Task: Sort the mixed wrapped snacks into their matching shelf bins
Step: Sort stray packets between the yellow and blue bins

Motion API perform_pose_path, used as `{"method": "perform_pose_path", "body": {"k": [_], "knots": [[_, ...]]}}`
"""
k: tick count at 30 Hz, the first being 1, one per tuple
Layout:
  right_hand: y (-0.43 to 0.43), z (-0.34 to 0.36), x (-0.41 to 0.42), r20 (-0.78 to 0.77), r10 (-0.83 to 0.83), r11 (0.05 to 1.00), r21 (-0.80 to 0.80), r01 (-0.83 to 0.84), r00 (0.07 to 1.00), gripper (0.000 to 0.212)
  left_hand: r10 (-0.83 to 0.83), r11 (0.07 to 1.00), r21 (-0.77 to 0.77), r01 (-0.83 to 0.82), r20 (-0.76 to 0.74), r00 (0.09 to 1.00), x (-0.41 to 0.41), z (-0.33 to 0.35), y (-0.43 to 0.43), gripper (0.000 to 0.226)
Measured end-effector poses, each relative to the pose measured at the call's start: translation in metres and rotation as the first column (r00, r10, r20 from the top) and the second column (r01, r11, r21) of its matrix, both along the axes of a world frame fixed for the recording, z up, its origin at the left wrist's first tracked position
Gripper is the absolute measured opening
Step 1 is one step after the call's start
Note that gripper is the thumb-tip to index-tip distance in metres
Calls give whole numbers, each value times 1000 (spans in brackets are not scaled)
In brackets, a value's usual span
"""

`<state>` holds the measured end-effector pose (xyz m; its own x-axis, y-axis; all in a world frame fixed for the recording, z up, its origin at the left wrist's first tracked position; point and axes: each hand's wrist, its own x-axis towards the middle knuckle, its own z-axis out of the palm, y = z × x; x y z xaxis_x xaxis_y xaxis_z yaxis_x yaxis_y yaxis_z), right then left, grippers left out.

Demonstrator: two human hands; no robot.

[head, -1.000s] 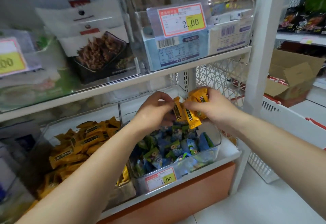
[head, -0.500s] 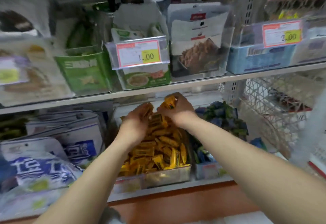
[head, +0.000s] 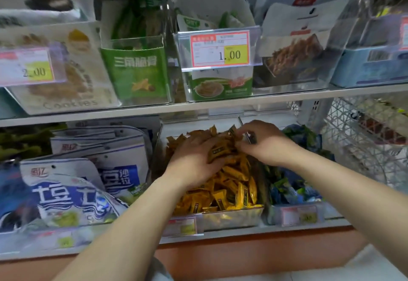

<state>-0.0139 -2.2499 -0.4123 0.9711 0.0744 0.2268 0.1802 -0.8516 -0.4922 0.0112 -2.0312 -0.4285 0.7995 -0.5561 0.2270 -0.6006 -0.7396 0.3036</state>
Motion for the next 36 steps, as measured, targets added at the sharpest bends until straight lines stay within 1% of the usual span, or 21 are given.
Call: {"method": "perform_pose_path", "body": {"k": [1, 3, 5, 7, 9, 12, 14, 16, 18, 20, 22, 24, 25, 26, 28, 30, 33, 34, 36], "knots": [[-10, 1, -14, 7, 7, 1000, -16, -7, 1000, 16, -22, 1000, 8, 22, -2, 1000, -5, 1, -6, 62], [-32, 4, -38, 20, 3, 995, -96, -1, 1000, 25, -48, 998, -43, 48, 6, 999, -16, 4, -21, 56], [-56, 5, -60, 33, -25, 987, -160, 30, 999, 30, -83, 990, -112, 90, 67, 994, -32, 6, -39, 46], [-83, 7, -79, 33, -88, 985, -148, 92, 996, 25, -143, 977, -142, 157, 107, 984, -49, 8, -59, 39], [-113, 6, -94, 30, -167, 975, -144, 170, 985, 19, -226, 962, -134, 237, 95, 970, -63, 8, -81, 35], [-161, 1, -108, 36, -271, 939, -212, 272, 962, 21, -333, 938, -106, 330, -7, 943, -73, 3, -116, 29], [-186, -3, -118, 48, -324, 923, -205, 327, 945, 24, -381, 923, -83, 375, -80, 921, -74, -3, -141, 26], [-202, -11, -125, 64, -341, 916, -200, 347, 938, 26, -393, 920, -64, 387, -152, 907, -72, -13, -166, 26], [-211, -21, -129, 69, -348, 915, -191, 355, 935, 34, -379, 925, -51, 377, -217, 900, -69, -25, -190, 28], [-213, -30, -130, 26, -356, 922, -154, 356, 934, 49, -359, 929, -26, 368, -291, 887, -63, -37, -211, 33], [-209, -37, -130, -42, -328, 944, -60, 325, 944, 65, -350, 923, 25, 385, -360, 865, -54, -46, -227, 47], [-206, -43, -128, -36, -298, 954, -37, 297, 954, 72, -360, 900, 81, 428, -417, 835, -47, -52, -240, 57], [-206, -45, -126, -20, -299, 953, -48, 298, 954, 71, -364, 889, 106, 445, -424, 829, -44, -55, -245, 61], [-208, -45, -124, -13, -308, 950, -53, 307, 951, 67, -364, 881, 138, 453, -415, 834, -41, -58, -250, 64], [-212, -43, -123, -44, -323, 946, -51, 320, 945, 55, -343, 861, 238, 450, -381, 858, -37, -64, -256, 69], [-215, -42, -124, -87, -318, 948, -36, 316, 944, 55, -337, 841, 318, 439, -327, 883, -35, -64, -259, 66], [-215, -42, -124, -91, -307, 951, -3, 308, 947, 58, -369, 849, 354, 392, -136, 920, -25, -58, -257, 39], [-215, -43, -124, -85, -305, 952, 2, 307, 948, 58, -350, 858, 363, 363, -104, 931, -20, -55, -253, 33], [-217, -45, -124, -79, -304, 952, 11, 305, 950, 58, -268, 886, 359, 292, -115, 957, -8, -48, -243, 26]]}}
